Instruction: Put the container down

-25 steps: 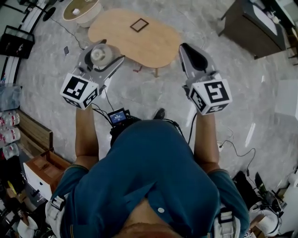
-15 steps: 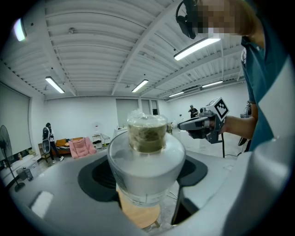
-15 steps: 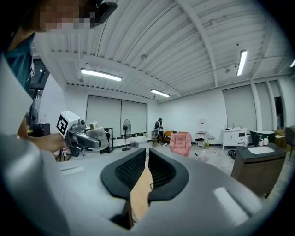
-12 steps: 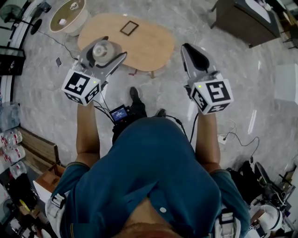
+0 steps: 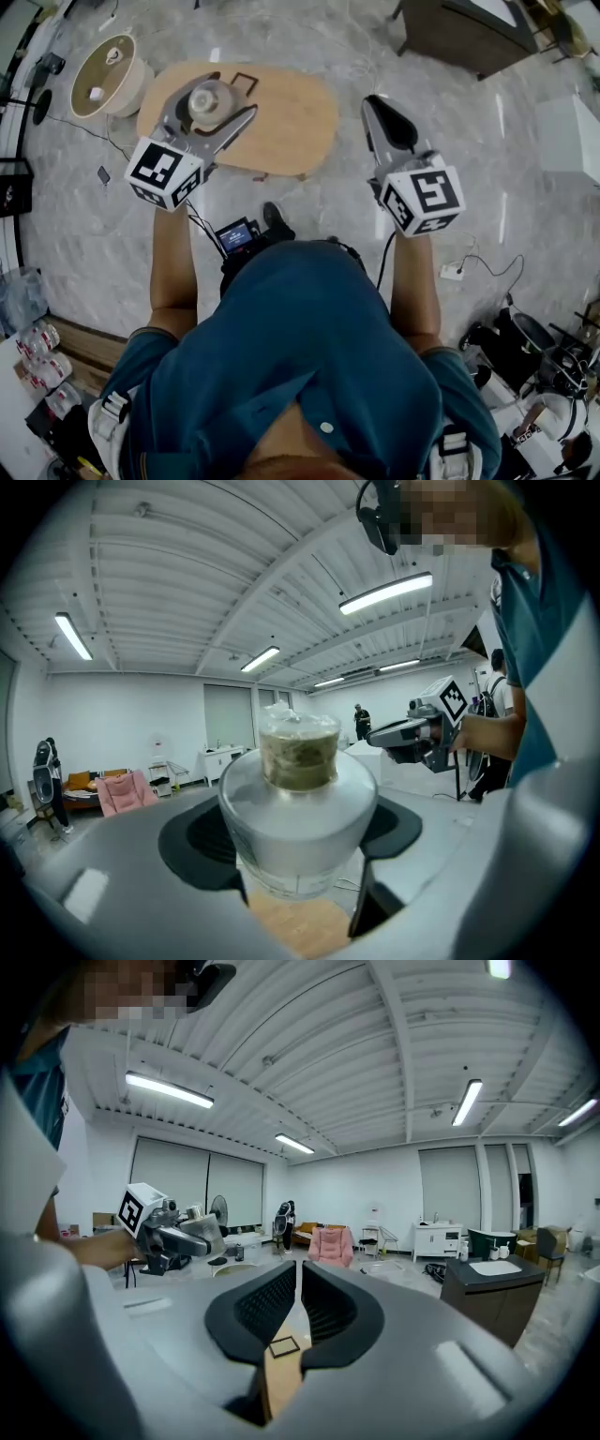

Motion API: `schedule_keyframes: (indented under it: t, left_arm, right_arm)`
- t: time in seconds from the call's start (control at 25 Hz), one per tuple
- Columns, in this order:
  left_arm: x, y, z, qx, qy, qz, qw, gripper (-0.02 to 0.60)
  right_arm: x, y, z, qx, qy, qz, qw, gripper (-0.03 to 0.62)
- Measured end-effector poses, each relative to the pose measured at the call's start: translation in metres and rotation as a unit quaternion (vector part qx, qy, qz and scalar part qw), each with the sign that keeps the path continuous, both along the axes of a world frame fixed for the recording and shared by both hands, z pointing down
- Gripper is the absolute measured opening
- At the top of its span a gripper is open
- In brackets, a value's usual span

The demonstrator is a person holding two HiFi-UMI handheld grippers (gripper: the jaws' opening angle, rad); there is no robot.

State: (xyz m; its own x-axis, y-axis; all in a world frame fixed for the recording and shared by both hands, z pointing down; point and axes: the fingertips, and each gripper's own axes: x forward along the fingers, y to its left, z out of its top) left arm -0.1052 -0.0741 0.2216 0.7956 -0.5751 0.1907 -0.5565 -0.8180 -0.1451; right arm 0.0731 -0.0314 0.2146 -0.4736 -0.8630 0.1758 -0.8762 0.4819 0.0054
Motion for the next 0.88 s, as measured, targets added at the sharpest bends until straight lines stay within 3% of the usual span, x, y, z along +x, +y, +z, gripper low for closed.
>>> schedule_keyframes:
  t: [0.48, 0.88]
  left_arm:
    - [-0.004, -0.079, 0.012, -0.013, 0.001, 0.071, 0.9974, 0.336]
    - [0.012, -0.138, 0.037, -0.033, -0.003, 0.035, 0.9988, 0.336]
  right_arm:
    - [-0.018, -0.057, -0.002, -0.008, 0.016, 0.063, 0.998, 0.014]
    - [-0.004, -0.121, 0.011, -0.019, 0.014, 0.028, 0.999, 0.014]
